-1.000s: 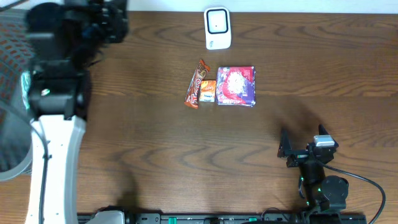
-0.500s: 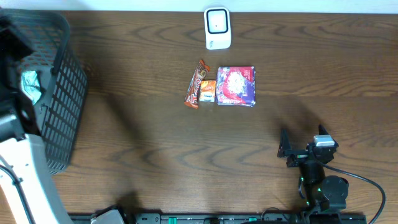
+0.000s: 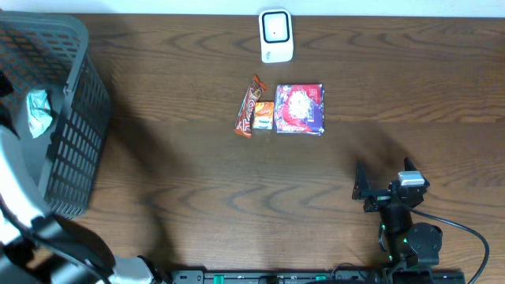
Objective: Scan the item barcode
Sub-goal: 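Return the left gripper into the basket and grasp the mint-green wipes pack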
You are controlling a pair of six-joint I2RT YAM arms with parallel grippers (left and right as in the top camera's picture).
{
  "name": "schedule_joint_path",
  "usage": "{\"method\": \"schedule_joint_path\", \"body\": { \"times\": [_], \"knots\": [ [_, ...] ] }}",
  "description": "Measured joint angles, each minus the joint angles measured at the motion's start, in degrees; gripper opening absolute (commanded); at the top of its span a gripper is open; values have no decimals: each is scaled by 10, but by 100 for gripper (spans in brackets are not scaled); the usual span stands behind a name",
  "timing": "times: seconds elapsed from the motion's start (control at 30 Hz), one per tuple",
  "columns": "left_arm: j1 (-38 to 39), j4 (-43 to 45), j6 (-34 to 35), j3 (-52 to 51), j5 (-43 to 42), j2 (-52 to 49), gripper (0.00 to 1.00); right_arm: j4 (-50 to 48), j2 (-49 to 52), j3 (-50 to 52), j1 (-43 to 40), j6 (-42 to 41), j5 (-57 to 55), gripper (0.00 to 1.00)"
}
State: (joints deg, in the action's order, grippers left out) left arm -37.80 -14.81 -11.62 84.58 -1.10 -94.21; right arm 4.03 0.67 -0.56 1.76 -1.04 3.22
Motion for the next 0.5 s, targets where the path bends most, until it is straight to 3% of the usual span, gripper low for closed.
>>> {"method": "schedule_joint_path", "body": {
  "times": [0.27,0.5],
  "knots": [
    [1,9,-84,0,0,-104,57,0,0,0,0,0,0,99],
    [1,27,-111,0,0,-174,58,0,0,0,0,0,0,99]
  ]
}}
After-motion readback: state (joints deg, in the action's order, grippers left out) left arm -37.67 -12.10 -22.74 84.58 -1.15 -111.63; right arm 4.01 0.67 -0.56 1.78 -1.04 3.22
